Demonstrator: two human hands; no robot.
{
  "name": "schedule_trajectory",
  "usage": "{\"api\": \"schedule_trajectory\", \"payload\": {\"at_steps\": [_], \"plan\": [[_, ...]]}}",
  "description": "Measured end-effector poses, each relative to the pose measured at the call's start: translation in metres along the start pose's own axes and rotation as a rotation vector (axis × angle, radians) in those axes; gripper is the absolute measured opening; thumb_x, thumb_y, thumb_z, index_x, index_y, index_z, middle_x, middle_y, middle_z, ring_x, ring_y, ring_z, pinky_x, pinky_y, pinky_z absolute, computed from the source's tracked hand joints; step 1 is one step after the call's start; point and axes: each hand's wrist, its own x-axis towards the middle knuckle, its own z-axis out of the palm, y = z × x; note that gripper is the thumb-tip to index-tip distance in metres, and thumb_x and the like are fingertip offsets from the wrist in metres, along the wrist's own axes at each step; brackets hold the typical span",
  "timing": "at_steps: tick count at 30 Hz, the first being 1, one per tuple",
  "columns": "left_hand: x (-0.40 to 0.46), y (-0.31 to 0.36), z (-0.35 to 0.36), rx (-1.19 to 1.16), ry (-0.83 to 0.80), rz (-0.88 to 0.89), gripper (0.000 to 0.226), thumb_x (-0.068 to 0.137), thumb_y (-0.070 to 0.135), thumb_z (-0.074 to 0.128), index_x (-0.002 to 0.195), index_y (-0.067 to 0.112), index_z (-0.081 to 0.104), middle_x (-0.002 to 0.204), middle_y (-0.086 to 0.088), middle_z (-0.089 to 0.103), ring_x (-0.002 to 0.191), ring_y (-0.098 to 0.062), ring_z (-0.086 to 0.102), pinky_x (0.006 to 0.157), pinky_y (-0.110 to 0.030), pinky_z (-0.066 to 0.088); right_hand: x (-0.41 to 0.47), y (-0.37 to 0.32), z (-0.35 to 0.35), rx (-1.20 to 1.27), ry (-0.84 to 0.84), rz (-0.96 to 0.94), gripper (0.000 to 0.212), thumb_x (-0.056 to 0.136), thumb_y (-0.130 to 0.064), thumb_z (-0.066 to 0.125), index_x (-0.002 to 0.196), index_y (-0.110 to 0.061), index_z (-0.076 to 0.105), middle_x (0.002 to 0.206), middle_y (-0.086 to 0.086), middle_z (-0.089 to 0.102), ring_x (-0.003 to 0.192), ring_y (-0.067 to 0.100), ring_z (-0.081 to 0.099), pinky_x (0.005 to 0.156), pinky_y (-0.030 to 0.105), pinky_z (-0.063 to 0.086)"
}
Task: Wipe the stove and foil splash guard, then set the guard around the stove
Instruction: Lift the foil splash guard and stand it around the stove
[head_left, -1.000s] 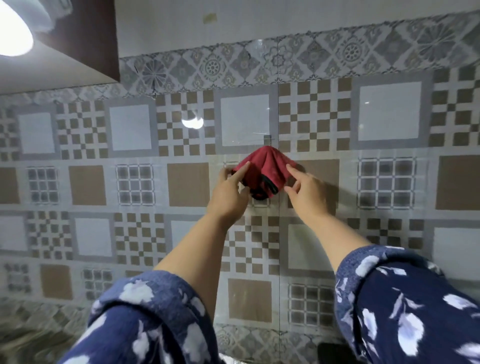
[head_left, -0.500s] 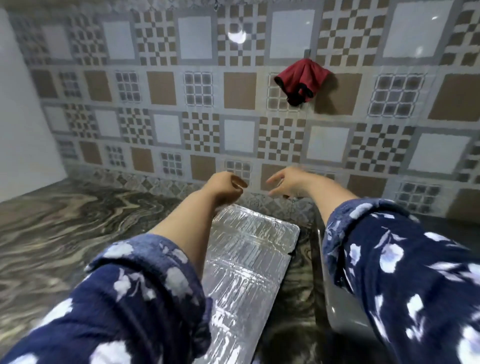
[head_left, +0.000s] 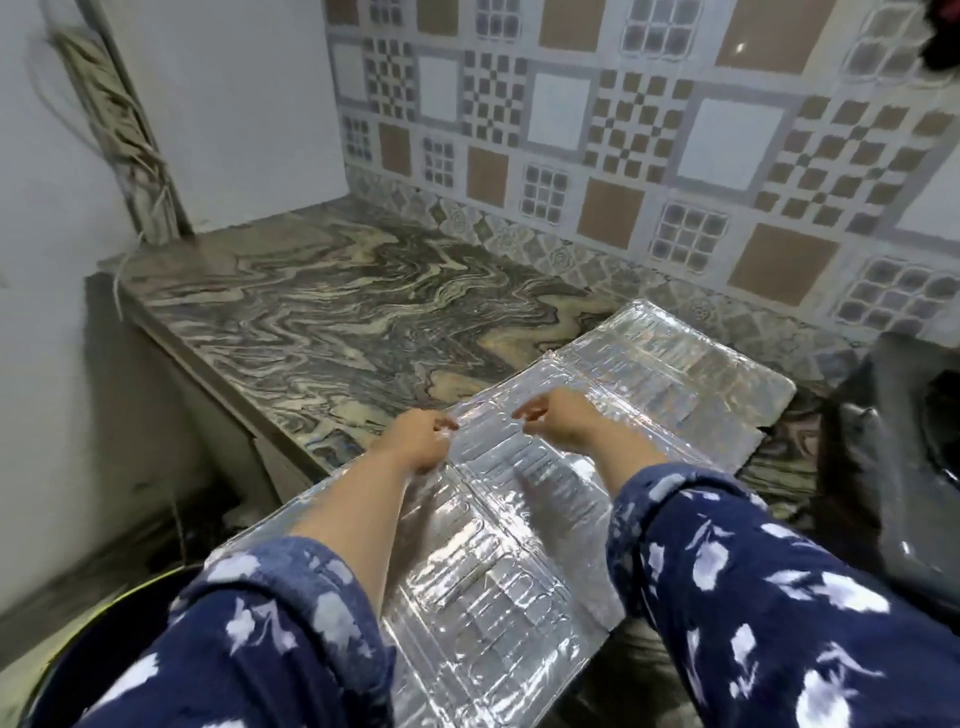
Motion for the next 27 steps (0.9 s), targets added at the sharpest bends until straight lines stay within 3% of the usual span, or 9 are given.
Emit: {"api": "schedule_trajectory", "payload": {"at_steps": [5, 8, 10, 16, 19, 22, 24, 26, 27], "plan": [[-0.011, -0.056, 0.014, 0.026, 0.122, -0.083, 0.034, 0.092, 0.033, 0.053, 0.125, 0.036, 0.056, 0.131, 0.000, 0.054, 0.126, -0.027, 0.045, 0.104, -0.048, 0.038, 0.049, -0.023, 0.053, -0.232, 0.003, -0.150, 0.032, 0.092, -0.022, 0.056, 0.123, -0.023, 0.063, 0.129, 0.008, 0.061, 0.120, 0.027, 0.056, 0.098, 0.035, 0.045], [-0.013, -0.070, 0.015, 0.077, 0.149, -0.143, 0.043, 0.092, 0.041, 0.052, 0.134, 0.037, 0.047, 0.136, 0.004, 0.048, 0.128, -0.025, 0.039, 0.104, -0.046, 0.035, 0.072, -0.039, 0.071, -0.328, -0.018, -0.242, 0.036, 0.096, -0.018, 0.047, 0.131, -0.024, 0.055, 0.145, 0.003, 0.046, 0.136, 0.025, 0.038, 0.112, 0.051, 0.027], [-0.013, -0.072, 0.016, 0.089, 0.175, -0.154, 0.047, 0.091, 0.042, 0.054, 0.136, 0.038, 0.045, 0.139, 0.007, 0.045, 0.130, -0.022, 0.036, 0.106, -0.046, 0.032, 0.088, -0.044, 0.077, -0.349, -0.073, -0.253, 0.039, 0.096, -0.014, 0.044, 0.132, -0.025, 0.054, 0.144, 0.002, 0.045, 0.138, 0.023, 0.034, 0.115, 0.057, 0.013], [-0.010, -0.070, 0.014, 0.088, 0.169, -0.179, 0.053, 0.089, 0.039, 0.059, 0.139, 0.040, 0.040, 0.142, 0.007, 0.043, 0.132, -0.022, 0.031, 0.107, -0.049, 0.026, 0.101, -0.055, 0.076, -0.308, 0.089, -0.253, 0.016, 0.094, -0.023, 0.055, 0.099, -0.028, 0.069, 0.120, -0.006, 0.061, 0.120, 0.020, 0.051, 0.115, 0.058, 0.000], [-0.009, -0.073, 0.012, 0.007, 0.187, -0.177, 0.050, 0.090, 0.040, 0.057, 0.138, 0.043, 0.042, 0.137, 0.003, 0.047, 0.129, -0.023, 0.037, 0.106, -0.050, 0.031, 0.100, -0.059, 0.069, -0.298, 0.100, -0.260, 0.012, 0.092, -0.025, 0.058, 0.093, -0.027, 0.069, 0.112, -0.006, 0.062, 0.115, 0.022, 0.053, 0.114, 0.059, 0.005], [-0.011, -0.070, 0.001, -0.098, 0.241, -0.137, 0.047, 0.089, 0.035, 0.060, 0.134, 0.043, 0.046, 0.120, 0.008, 0.051, 0.105, -0.013, 0.052, 0.089, -0.035, 0.042, 0.096, -0.065, 0.053, -0.252, 0.100, -0.296, 0.011, 0.089, -0.028, 0.062, 0.095, -0.024, 0.071, 0.103, -0.003, 0.064, 0.109, 0.022, 0.056, 0.110, 0.049, 0.026], [-0.011, -0.065, -0.014, -0.178, 0.265, -0.109, 0.044, 0.089, 0.029, 0.062, 0.130, 0.040, 0.052, 0.103, 0.018, 0.049, 0.085, 0.000, 0.050, 0.073, -0.020, 0.040, 0.093, -0.070, 0.041, -0.208, 0.121, -0.347, 0.012, 0.087, -0.025, 0.066, 0.095, -0.020, 0.072, 0.098, 0.000, 0.067, 0.100, 0.023, 0.061, 0.091, 0.037, 0.043], [-0.011, -0.059, -0.038, -0.193, 0.292, -0.104, 0.041, 0.088, 0.026, 0.063, 0.126, 0.041, 0.056, 0.089, 0.022, 0.052, 0.071, 0.004, 0.047, 0.061, -0.016, 0.036, 0.089, -0.080, 0.027, -0.160, 0.155, -0.378, 0.012, 0.086, -0.022, 0.067, 0.095, -0.017, 0.073, 0.096, 0.003, 0.068, 0.090, 0.021, 0.060, 0.077, 0.031, 0.044], [-0.011, -0.056, -0.052, -0.167, 0.297, -0.098, 0.040, 0.088, 0.027, 0.064, 0.125, 0.041, 0.057, 0.090, 0.020, 0.056, 0.070, 0.002, 0.047, 0.061, -0.018, 0.036, 0.086, -0.086, 0.020, -0.127, 0.170, -0.388, 0.012, 0.086, -0.020, 0.067, 0.096, -0.016, 0.073, 0.091, 0.003, 0.066, 0.085, 0.019, 0.057, 0.073, 0.028, 0.042]]}}
